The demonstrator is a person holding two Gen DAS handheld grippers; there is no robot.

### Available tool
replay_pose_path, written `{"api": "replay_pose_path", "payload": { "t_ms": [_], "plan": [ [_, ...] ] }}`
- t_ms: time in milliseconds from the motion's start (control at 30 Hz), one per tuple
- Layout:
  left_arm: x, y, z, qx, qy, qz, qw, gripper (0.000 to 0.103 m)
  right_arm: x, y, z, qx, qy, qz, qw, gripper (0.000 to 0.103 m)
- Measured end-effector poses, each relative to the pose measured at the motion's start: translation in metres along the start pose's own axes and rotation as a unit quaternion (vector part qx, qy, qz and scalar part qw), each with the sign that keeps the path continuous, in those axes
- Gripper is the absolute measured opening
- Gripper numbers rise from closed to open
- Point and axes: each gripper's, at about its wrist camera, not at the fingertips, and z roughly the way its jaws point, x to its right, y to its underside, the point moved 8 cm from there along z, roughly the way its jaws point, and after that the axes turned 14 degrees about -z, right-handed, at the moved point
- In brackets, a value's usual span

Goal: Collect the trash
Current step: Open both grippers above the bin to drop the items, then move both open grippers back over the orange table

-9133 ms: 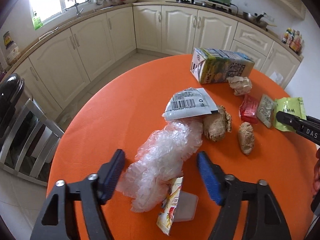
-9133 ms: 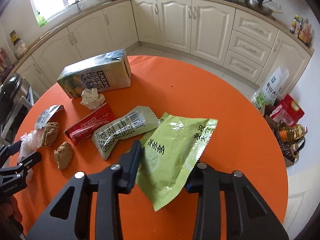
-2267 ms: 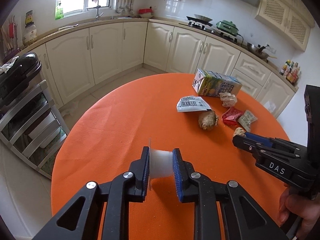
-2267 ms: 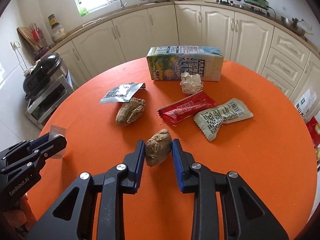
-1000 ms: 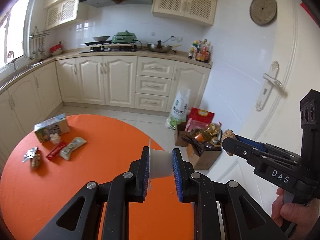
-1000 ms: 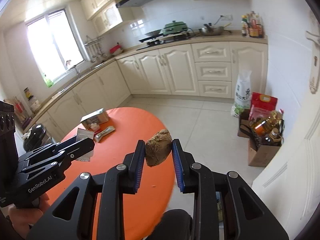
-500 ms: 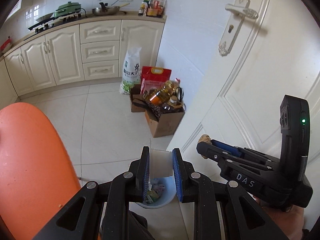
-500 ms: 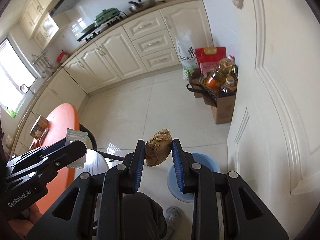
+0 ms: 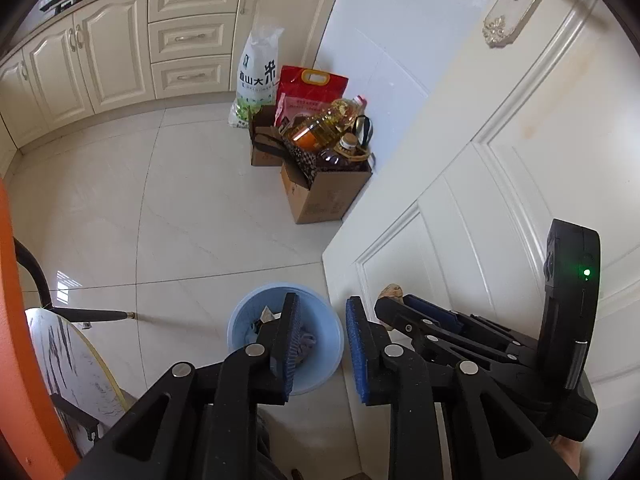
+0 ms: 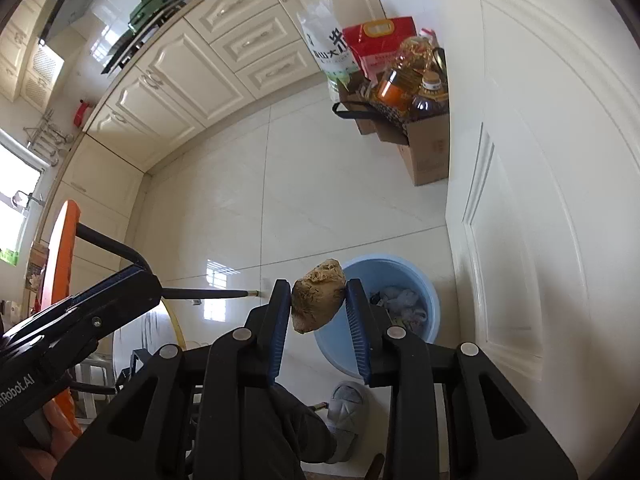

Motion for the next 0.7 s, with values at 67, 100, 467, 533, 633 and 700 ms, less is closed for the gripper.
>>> {"api": "replay_pose_path", "payload": {
  "t_ms": [67, 100, 467, 533, 633, 700],
  "plan": [
    [-0.004, 0.001, 0.005, -0.010, -0.008, 0.007, 0.9999, 0.036, 0.004, 0.002, 0.003, -0.004, 0.001, 0.008, 1.000, 0.039],
    [-0.003, -0.001, 0.007, -0.008, -0.014, 0.007, 0.9998, 0.054, 0.006, 0.003, 0.002, -0.005, 0.002, 0.012, 1.000, 0.053],
    [0.017, 0.012, -0.044, 0.077, -0.030, 0.017, 0.9965, 0.100, 0.005, 0.002, -0.019, 0.013, 0.030, 0.029, 0.999, 0.103],
    [0.021, 0.019, -0.062, 0.094, -0.020, 0.025, 0.9950, 0.101, 0.000, 0.001, -0.027, 0.018, 0.029, 0.031, 0.999, 0.103],
    [0.025, 0.026, -0.090, 0.124, -0.013, 0.030, 0.9918, 0.102, -0.011, -0.003, -0.042, 0.035, 0.026, 0.028, 0.999, 0.103],
    [0.024, 0.033, -0.112, 0.142, -0.009, 0.029, 0.9894, 0.102, -0.020, -0.008, -0.056, 0.048, 0.028, 0.023, 0.998, 0.103]
  ]
}}
